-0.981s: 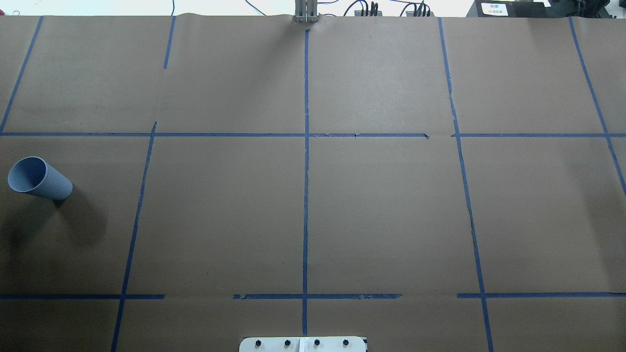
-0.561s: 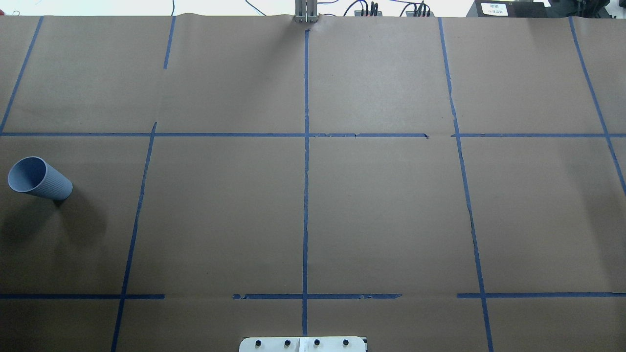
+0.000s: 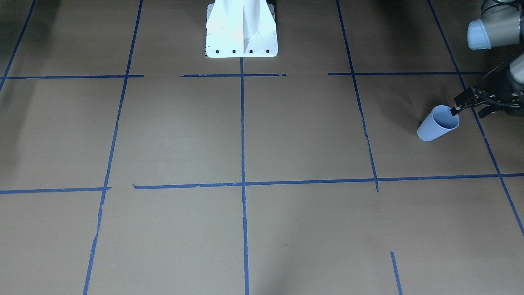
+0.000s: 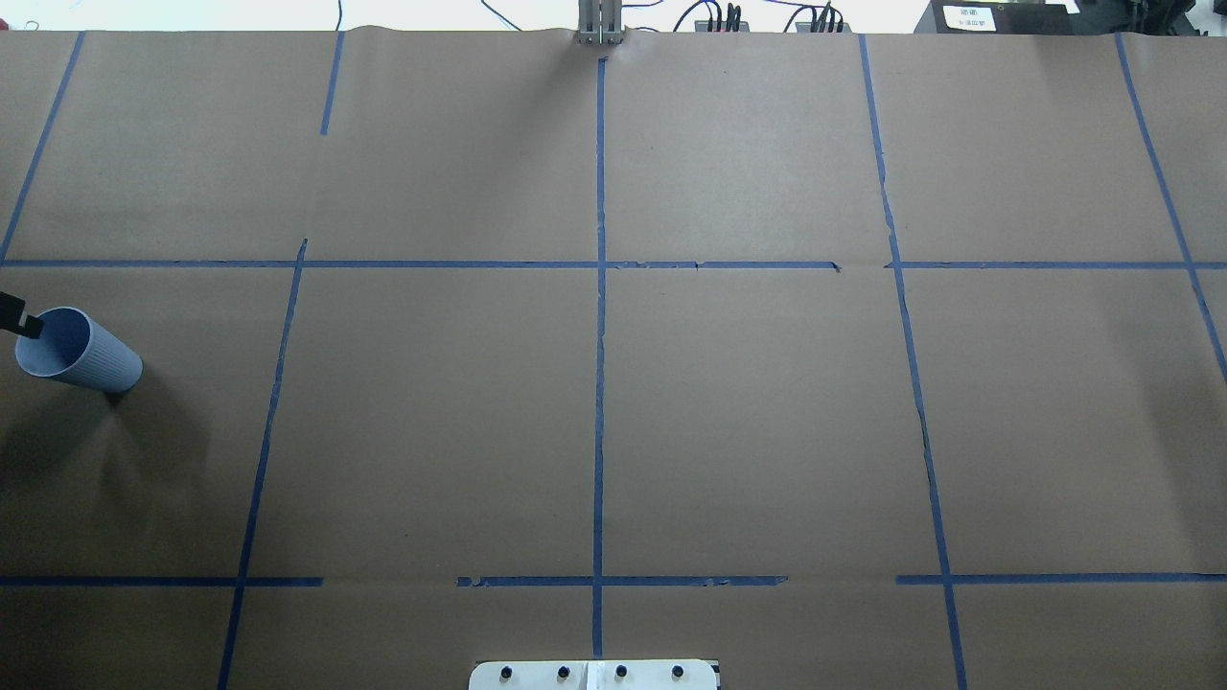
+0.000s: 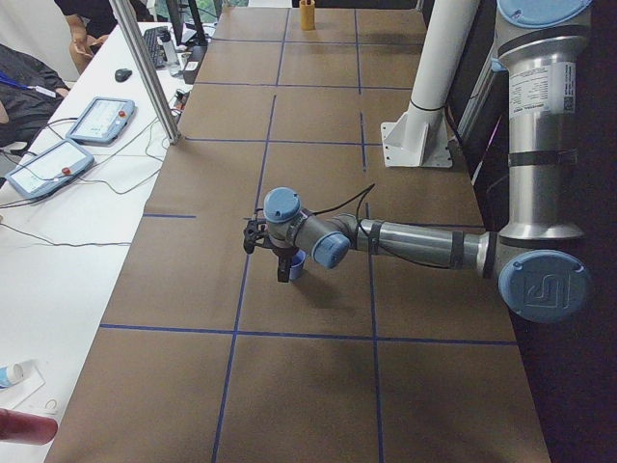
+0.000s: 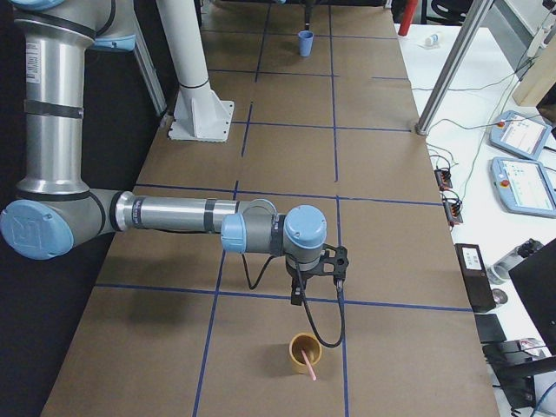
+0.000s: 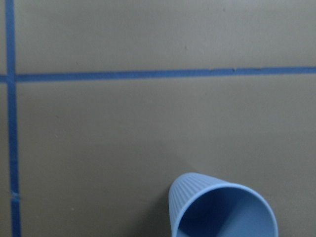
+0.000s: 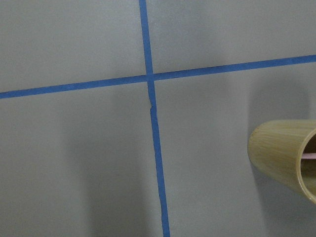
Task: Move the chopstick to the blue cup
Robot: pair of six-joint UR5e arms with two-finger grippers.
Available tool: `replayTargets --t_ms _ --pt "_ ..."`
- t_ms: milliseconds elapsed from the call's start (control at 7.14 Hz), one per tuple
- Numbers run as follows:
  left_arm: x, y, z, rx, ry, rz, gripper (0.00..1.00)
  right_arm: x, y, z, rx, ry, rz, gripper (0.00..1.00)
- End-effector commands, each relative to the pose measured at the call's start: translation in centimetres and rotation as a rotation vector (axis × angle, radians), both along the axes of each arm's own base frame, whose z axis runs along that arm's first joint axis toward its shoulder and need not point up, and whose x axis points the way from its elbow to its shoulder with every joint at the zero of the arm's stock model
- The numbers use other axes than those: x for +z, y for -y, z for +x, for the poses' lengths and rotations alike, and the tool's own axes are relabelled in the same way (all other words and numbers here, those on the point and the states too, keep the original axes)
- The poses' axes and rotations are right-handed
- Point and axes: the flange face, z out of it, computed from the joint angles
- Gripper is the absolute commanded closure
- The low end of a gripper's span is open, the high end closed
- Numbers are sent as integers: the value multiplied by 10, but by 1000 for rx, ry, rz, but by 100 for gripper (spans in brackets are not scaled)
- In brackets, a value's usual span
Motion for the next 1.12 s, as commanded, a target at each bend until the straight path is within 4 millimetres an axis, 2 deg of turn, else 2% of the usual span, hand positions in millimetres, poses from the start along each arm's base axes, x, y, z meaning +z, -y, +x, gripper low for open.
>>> replayTargets --t_ms 0,140,280,420,561,701,841,981 --pt "17 -5 15 21 13 -27 0 -2 1 0 -1 0 5 0" --pt "25 -10 28 50 19 -43 0 -6 1 0 -1 0 13 0" --pt "25 -15 42 74 21 -50 0 -7 2 0 -2 -2 17 0" --pt "24 -15 47 81 19 -53 21 -10 2 0 -1 -2 22 0" --pt "22 -14 47 50 18 -87 60 -10 2 0 -1 -2 24 0" --pt "18 -10 49 28 16 -106 83 -16 3 0 -1 -2 36 0" --pt "17 -10 50 29 16 -113 95 -19 3 0 -1 -2 42 0" --pt "12 -7 48 23 13 -116 99 -19 3 0 -1 -2 42 0"
